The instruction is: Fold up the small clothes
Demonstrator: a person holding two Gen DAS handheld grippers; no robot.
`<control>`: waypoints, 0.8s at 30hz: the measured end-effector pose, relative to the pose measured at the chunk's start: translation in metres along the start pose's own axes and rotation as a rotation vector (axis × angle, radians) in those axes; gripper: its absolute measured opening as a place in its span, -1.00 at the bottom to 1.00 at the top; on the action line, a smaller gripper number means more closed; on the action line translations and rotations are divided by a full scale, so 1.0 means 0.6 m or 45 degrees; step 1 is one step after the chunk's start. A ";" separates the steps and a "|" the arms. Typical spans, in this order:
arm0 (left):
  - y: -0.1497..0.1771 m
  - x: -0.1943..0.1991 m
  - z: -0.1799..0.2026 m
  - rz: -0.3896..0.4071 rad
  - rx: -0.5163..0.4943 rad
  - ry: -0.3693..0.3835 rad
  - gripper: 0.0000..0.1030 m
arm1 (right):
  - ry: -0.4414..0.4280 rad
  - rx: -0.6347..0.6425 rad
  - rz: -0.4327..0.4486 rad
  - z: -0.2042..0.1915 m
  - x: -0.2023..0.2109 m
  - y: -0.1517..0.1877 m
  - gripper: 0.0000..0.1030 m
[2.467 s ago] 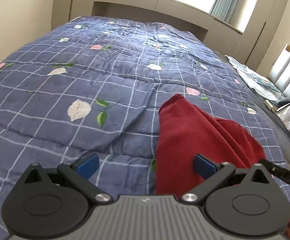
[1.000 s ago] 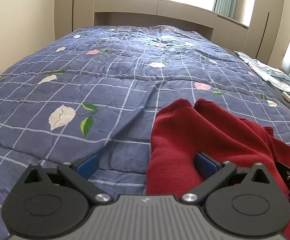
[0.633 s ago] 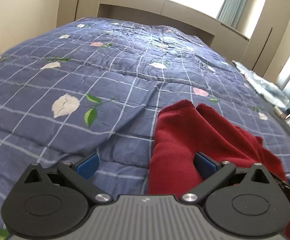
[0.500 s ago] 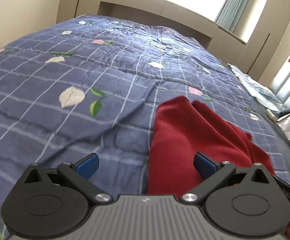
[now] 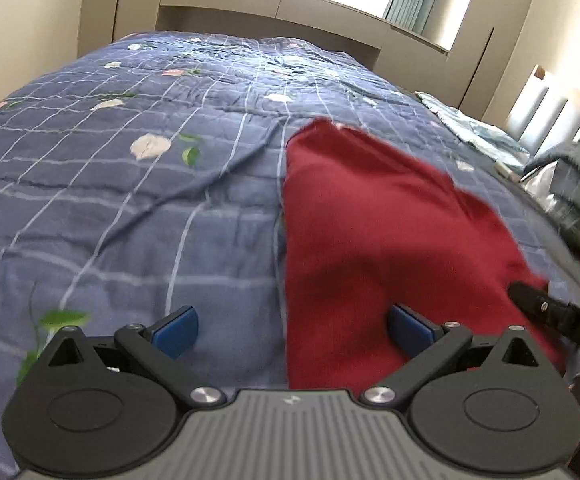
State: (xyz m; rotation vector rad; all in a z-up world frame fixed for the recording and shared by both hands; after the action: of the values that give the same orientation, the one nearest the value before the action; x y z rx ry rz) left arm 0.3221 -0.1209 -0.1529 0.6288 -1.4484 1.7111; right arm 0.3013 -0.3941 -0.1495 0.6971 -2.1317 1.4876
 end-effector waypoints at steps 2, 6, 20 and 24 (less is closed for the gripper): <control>0.011 0.002 -0.004 0.021 0.051 0.005 1.00 | 0.060 0.059 -0.006 -0.011 0.004 0.009 0.99; 0.014 0.006 -0.003 0.005 0.052 -0.006 1.00 | 0.129 0.095 -0.009 -0.017 0.010 0.022 0.99; 0.018 0.033 -0.008 -0.078 0.078 -0.017 0.99 | 0.073 0.042 0.054 -0.015 0.042 0.045 0.99; 0.013 0.040 -0.003 -0.084 0.048 -0.042 0.99 | 0.069 0.039 0.062 -0.016 0.045 0.048 0.99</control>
State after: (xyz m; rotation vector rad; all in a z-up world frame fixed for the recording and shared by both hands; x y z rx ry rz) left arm 0.3025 -0.1136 -0.1387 0.7201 -1.4054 1.6877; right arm 0.2634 -0.3805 -0.1504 0.6124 -2.1032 1.5498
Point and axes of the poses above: each gripper's, at about its wrist camera, not at the fingertips, and x roughly against the way its jaws point, z to its right, y to its underside, the point moved 10 cm from there along -x, roughly the way its jaws point, and after that the axes turned 9 degrees about -z, right-handed, at the moved point
